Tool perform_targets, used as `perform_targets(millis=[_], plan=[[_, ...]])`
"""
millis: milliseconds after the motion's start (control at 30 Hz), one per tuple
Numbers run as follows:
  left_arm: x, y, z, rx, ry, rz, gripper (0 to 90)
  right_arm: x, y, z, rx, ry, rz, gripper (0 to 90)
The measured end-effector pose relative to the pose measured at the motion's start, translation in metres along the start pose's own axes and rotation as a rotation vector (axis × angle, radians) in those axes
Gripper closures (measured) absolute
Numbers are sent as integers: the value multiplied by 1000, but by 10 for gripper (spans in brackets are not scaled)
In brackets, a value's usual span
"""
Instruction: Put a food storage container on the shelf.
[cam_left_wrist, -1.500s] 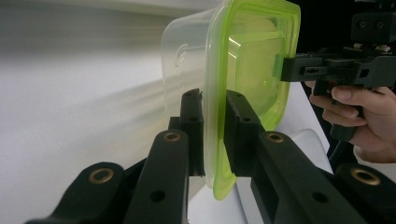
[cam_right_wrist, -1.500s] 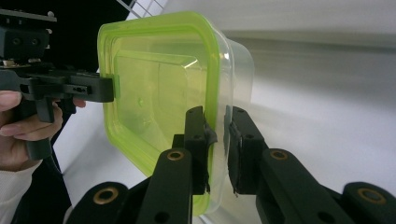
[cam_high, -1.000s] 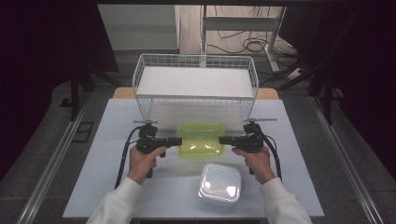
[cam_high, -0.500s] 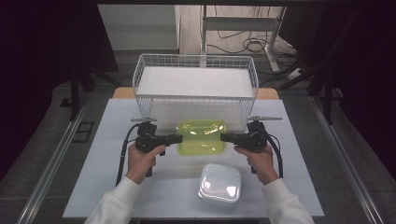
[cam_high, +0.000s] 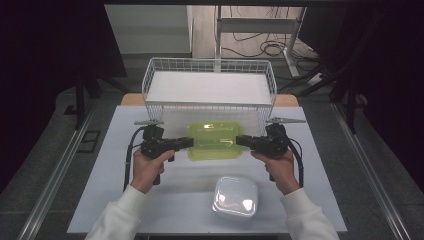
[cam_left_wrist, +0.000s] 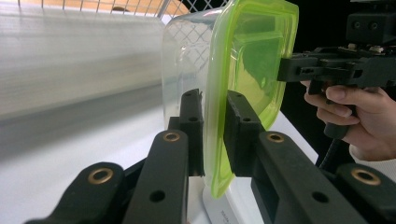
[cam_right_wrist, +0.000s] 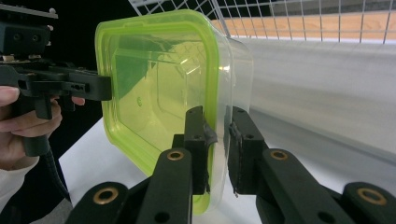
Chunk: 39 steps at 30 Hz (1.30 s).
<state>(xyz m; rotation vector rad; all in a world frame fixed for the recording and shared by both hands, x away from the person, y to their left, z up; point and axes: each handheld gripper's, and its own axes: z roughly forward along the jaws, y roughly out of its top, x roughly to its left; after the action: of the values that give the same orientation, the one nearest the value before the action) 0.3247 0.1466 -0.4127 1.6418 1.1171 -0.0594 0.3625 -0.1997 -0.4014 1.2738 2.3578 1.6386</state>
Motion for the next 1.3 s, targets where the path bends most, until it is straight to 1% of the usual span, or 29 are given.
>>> perform_targets(millis=[233,267,533,633,867,1100,1200,1300], plan=[[-6,9,-6,-17,2,11,793,7,10,-5,-16,-6,-18,790],[-6,10,-6,-17,4,18,793,8,11,-5,-19,-7,-21,790],[-12,20,-11,-31,-2,32,793,13,21,-11,-48,-5,-36,790],[-13,24,-13,-33,0,51,793,14,23,-12,-51,-4,-40,790],[-16,33,-15,-42,-2,70,793,16,30,-15,-71,-2,-44,789],[-16,39,-19,-49,-2,78,794,20,35,-16,-83,-3,-51,789],[-15,40,-21,-54,-3,72,795,22,38,-15,-86,-1,-59,789],[-16,42,-24,-64,0,75,795,24,41,-14,-88,-2,-65,790]])
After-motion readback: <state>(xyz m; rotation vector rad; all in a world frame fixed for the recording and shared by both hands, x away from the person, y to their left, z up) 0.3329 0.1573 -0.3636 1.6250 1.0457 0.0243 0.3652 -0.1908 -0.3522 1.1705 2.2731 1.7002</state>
